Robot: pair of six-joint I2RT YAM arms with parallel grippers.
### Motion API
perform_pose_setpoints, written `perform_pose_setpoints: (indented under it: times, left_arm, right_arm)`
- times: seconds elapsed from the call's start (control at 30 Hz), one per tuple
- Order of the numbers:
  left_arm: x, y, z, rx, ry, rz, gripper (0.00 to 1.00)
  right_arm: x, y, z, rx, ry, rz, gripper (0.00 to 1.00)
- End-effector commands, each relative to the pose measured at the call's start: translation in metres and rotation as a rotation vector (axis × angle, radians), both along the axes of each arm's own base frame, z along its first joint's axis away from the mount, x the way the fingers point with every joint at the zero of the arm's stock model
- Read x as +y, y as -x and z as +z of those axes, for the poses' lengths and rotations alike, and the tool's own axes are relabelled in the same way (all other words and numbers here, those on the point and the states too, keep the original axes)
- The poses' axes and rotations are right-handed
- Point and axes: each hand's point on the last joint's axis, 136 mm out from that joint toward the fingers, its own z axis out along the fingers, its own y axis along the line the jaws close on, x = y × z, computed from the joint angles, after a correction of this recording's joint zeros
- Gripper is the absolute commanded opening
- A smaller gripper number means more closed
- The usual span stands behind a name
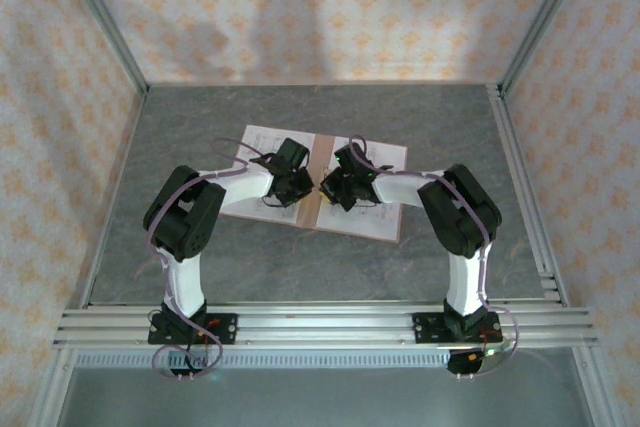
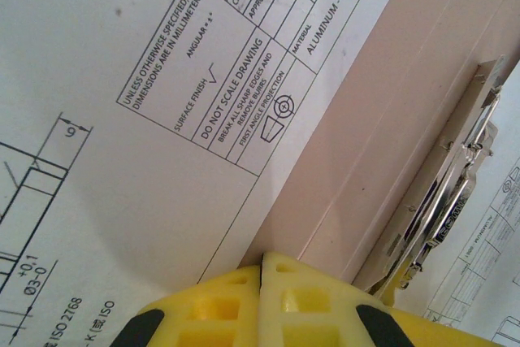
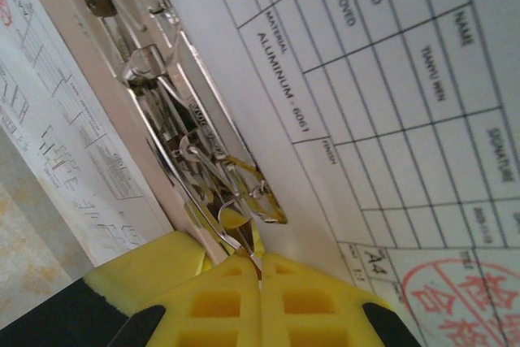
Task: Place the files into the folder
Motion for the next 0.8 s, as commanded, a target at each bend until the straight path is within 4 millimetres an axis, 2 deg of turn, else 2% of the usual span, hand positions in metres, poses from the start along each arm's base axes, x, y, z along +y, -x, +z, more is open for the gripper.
perform_pose_setpoints:
  times: [0.0,0.23,0.53,0.77]
  left_arm:
    - [0.046,0.049,-0.06,0.207,-0.195,0.048,0.0]
    - [0.045,0.048,-0.06,0.208,-0.191,0.046,0.0]
    - [0.041,0.049,-0.066,0.214,-0.173,0.042,0.0]
    - [0.036,0.05,-0.07,0.217,-0.157,0.03,0.0]
  right_arm:
    - [-0.067,0.059,-0.083,0.274,0.29,-0.045,0.06]
    - [-0.067,0.059,-0.088,0.282,0.296,-0.045,0.06]
    - [-0.038,0.042,-0.069,0.241,0.239,0.001,0.06]
    - [-0.021,0.038,-0.061,0.23,0.194,0.007,0.06]
